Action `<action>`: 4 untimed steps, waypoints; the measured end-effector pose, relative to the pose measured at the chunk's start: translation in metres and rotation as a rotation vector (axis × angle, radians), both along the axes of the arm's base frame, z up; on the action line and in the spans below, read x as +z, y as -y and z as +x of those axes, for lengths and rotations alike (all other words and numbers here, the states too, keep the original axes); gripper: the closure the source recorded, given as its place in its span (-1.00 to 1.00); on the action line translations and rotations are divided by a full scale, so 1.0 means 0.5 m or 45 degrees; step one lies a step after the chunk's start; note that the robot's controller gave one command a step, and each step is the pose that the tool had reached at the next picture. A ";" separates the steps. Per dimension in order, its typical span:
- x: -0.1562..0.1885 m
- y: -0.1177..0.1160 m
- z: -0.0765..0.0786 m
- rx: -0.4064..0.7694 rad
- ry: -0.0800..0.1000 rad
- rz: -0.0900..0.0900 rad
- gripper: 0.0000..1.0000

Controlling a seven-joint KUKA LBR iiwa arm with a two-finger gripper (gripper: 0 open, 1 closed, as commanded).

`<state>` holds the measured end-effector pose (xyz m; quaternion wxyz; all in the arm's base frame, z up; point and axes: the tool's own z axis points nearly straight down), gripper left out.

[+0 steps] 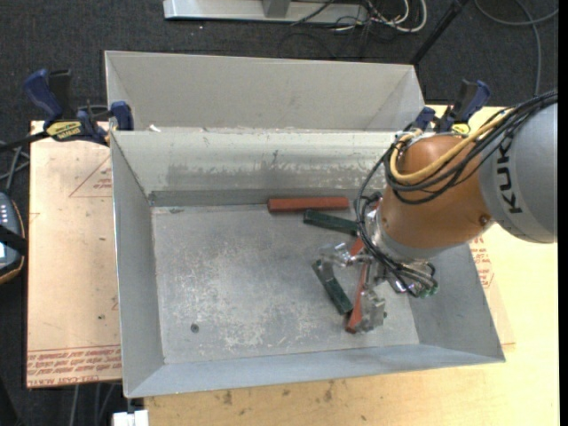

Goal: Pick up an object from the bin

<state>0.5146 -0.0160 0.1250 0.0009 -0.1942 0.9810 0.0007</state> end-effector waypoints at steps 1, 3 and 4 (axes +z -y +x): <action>-0.054 0.092 0.039 -0.054 0.004 0.000 -1.00; -0.105 0.034 0.160 0.548 0.006 -0.002 1.00; 0.166 0.100 0.211 0.460 0.005 -0.001 1.00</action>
Offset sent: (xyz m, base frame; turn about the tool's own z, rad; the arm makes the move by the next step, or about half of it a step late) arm 0.0777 -0.0175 -0.0550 -0.4348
